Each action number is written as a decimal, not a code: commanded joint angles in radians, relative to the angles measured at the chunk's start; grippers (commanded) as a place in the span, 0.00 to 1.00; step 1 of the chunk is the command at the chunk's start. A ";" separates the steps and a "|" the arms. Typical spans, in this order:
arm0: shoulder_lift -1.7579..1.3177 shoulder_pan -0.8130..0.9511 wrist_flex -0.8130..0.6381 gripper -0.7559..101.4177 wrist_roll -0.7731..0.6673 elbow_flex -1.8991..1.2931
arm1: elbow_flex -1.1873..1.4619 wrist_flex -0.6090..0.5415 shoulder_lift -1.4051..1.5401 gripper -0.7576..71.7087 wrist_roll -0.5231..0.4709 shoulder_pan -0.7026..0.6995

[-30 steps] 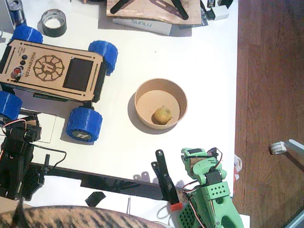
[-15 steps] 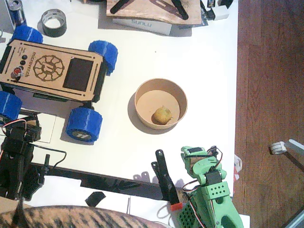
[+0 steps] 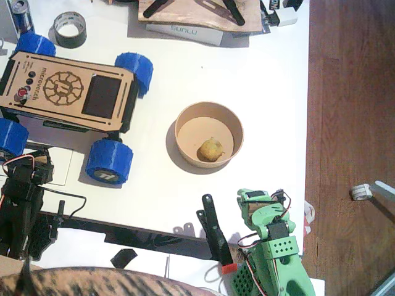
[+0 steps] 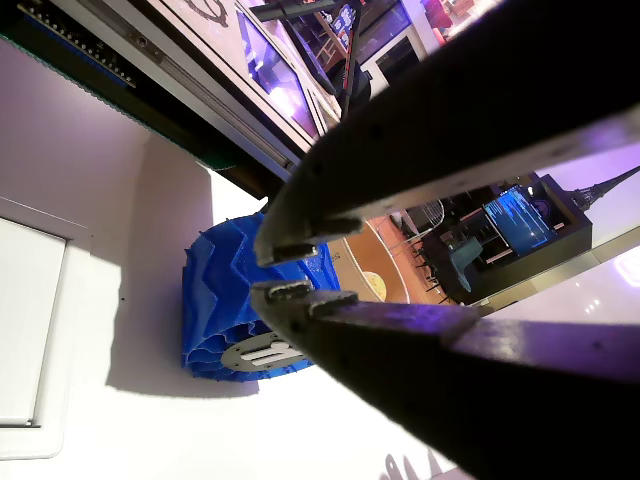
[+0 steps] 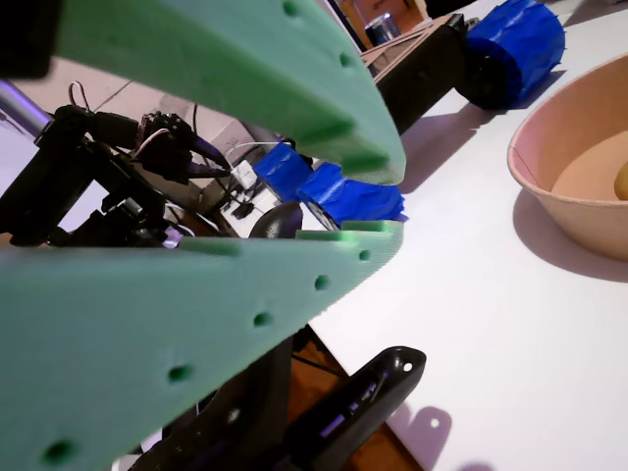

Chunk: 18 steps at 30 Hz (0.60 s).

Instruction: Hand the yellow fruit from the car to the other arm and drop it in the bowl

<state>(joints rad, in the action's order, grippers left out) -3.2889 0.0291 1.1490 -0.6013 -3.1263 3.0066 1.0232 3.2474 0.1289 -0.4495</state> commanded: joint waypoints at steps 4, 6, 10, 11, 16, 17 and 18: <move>-0.092 -0.002 0.003 0.01 0.009 -0.080 | -0.012 -0.021 0.003 0.01 -0.006 -0.012; -0.092 -0.002 0.003 0.01 0.009 -0.080 | -0.012 -0.023 0.003 0.01 -0.006 -0.012; -0.092 -0.002 0.003 0.01 0.009 -0.080 | -0.018 -0.005 0.003 0.01 -0.012 -0.012; -0.092 -0.002 0.003 0.01 0.009 -0.080 | -0.020 0.003 0.003 0.01 -0.015 -0.012; -0.092 -0.002 0.003 0.01 0.009 -0.080 | -0.023 0.012 0.003 0.01 -0.021 -0.014; -0.092 -0.002 0.003 0.01 0.009 -0.080 | -0.017 0.003 0.003 0.01 -0.026 -0.018; -0.092 -0.002 0.003 0.01 0.009 -0.080 | -0.012 0.000 0.003 0.01 -0.031 -0.023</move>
<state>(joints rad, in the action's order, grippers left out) -3.2889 0.0291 1.1490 -0.6013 -3.1263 3.0066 1.0385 3.2474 0.1166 -0.4587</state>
